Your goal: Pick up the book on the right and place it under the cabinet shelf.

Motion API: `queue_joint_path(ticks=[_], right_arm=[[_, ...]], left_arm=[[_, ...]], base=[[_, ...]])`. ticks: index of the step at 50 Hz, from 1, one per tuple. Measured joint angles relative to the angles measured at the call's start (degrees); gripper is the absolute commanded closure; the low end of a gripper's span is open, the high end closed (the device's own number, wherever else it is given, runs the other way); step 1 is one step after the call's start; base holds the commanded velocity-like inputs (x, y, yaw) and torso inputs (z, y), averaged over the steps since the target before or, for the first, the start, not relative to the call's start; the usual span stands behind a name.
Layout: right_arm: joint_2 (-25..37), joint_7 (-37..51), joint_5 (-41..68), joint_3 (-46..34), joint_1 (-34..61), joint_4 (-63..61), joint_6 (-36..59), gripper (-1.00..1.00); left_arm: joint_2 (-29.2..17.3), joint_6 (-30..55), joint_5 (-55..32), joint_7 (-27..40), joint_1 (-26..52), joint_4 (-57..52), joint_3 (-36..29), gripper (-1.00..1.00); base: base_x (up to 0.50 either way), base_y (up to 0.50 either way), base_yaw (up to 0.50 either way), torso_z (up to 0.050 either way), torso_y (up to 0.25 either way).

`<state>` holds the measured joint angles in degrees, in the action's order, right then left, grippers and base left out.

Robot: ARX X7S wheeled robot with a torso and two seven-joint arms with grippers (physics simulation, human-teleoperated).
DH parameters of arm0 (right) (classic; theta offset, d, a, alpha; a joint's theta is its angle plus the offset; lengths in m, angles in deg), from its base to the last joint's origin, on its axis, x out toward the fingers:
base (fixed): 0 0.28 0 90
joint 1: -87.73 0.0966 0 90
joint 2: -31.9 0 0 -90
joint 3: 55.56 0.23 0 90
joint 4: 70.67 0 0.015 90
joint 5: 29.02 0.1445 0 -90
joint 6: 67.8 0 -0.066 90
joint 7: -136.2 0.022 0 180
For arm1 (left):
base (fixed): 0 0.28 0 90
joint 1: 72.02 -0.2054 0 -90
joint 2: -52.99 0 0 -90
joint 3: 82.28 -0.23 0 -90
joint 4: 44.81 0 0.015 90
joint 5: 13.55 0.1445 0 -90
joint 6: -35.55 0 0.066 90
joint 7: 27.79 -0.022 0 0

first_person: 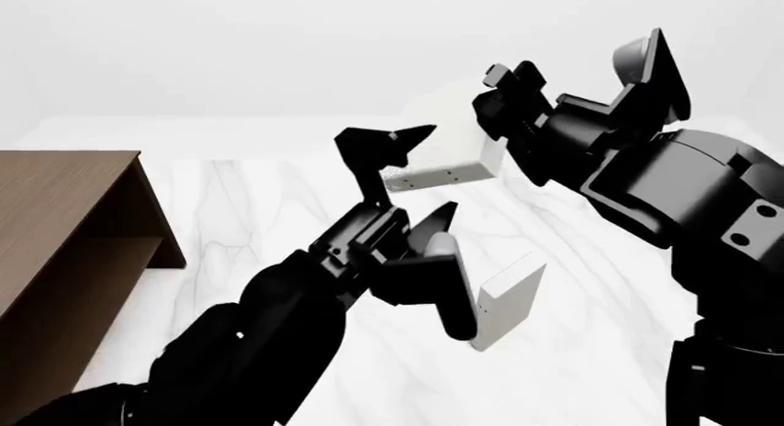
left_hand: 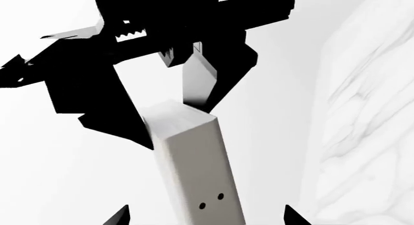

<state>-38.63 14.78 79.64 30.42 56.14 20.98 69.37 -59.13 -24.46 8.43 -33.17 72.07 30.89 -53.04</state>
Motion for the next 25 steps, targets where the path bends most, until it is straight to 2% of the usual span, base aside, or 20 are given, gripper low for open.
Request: queue_joint_path(ticks=[15,16,25], right_arm=[[-0.1,0.1,0.6,-0.1,-1.0,-0.8,-0.5,1.0],[-0.1,0.2,0.6,-0.1,-1.0,-0.8,-0.6,1.0],[0.0,0.5,0.4,0.2,-1.2,-1.1,-0.8,1.0]], left_arm=[[1.9,-1.8,0.6,1.9,1.2,5.8,-0.8,-1.0],[2.0,-1.9,0.7,2.0,1.2,6.1,-0.9,1.0],[2.2,-3.0,3.2,3.0,1.5,8.1,-1.4,1.0]], base=[[0.0,0.0,0.0,0.001,0.001],[0.0,0.0,0.0,0.0,0.0],[0.0,0.0,0.0,0.0,0.001]])
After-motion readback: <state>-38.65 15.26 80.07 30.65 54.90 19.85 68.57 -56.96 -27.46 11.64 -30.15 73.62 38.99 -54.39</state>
